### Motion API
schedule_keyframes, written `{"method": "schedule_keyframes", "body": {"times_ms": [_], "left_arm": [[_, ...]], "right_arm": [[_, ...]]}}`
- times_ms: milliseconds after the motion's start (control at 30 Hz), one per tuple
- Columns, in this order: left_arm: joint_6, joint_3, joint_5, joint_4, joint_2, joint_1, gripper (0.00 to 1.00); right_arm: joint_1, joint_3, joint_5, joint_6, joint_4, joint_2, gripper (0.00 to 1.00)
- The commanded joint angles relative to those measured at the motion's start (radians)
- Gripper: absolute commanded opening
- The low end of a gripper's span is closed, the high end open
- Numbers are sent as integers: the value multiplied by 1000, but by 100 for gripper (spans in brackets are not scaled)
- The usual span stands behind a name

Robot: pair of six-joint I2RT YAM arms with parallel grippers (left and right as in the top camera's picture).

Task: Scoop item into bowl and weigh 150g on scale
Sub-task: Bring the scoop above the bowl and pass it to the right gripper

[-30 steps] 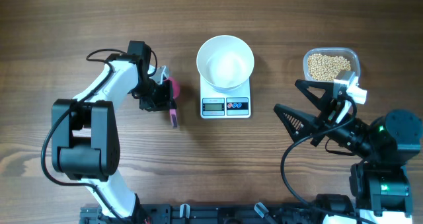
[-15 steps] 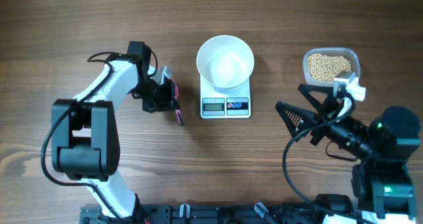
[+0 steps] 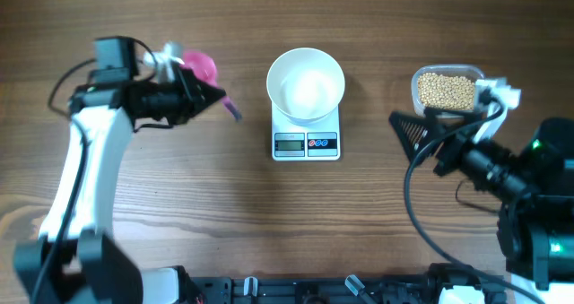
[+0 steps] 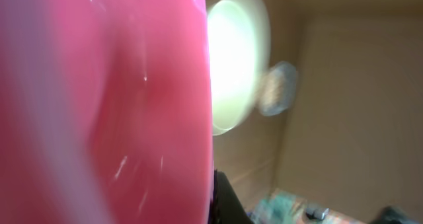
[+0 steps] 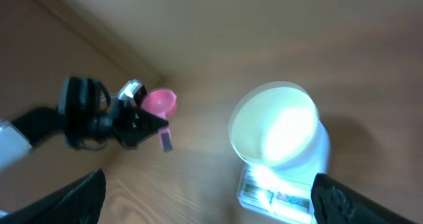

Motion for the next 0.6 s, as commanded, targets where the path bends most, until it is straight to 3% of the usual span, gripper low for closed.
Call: {"method": "schedule_keyframes", "body": {"times_ms": [0,133,267,400,567], "left_arm": [[-288,2,126,126,-98,-26,4],[-511,2,126,345,-131,-122,4],[-694,2,128,584,-127,-206,4],[-861,2,46,853,-127,-248,4],[-980,1,-149,900,-126,-309,4]], "right_arm": [[3,19,-146,242,175,45,100],[16,19,-283,404,332,133,100],[17,19,-390,689,399,232,100],[21,19,-427,882,409,315,73],[84,19,-389,917,578,346,71]]}}
